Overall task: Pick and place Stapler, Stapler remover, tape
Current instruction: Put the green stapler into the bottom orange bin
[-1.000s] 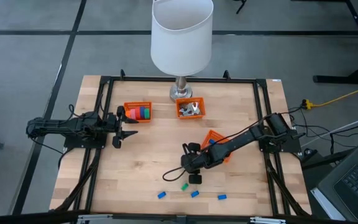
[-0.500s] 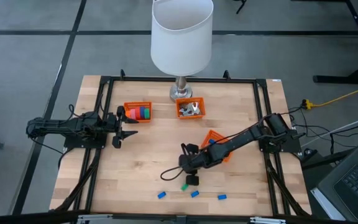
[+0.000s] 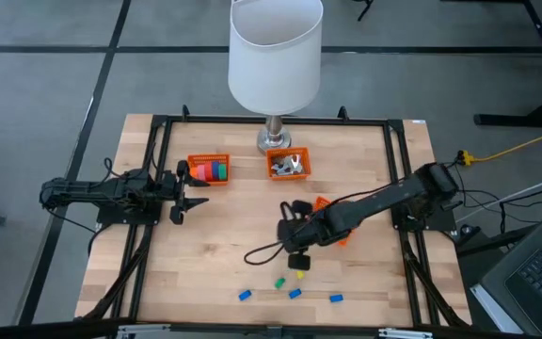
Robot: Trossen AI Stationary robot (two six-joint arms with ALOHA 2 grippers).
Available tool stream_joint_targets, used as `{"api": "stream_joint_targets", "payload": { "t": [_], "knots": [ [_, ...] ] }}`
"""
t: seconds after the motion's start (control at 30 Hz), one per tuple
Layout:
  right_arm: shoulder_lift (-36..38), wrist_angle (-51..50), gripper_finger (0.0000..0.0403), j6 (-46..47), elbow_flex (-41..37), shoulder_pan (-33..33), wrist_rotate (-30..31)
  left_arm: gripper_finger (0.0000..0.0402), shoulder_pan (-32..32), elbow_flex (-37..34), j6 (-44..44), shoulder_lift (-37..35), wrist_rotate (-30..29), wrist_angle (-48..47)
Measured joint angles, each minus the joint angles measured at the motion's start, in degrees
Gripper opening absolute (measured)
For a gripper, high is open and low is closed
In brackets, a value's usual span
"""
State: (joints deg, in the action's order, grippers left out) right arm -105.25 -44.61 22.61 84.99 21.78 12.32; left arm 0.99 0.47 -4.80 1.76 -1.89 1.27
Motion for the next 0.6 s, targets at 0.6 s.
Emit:
{"api": "stream_joint_targets", "payload": {
  "t": [0.6],
  "knots": [
    [16.2,10.6,0.0073,18.0,-31.3,-7.1,5.7,0.0219,0.0,0.0,0.0,0.0,0.0,-0.1]
  ]
}}
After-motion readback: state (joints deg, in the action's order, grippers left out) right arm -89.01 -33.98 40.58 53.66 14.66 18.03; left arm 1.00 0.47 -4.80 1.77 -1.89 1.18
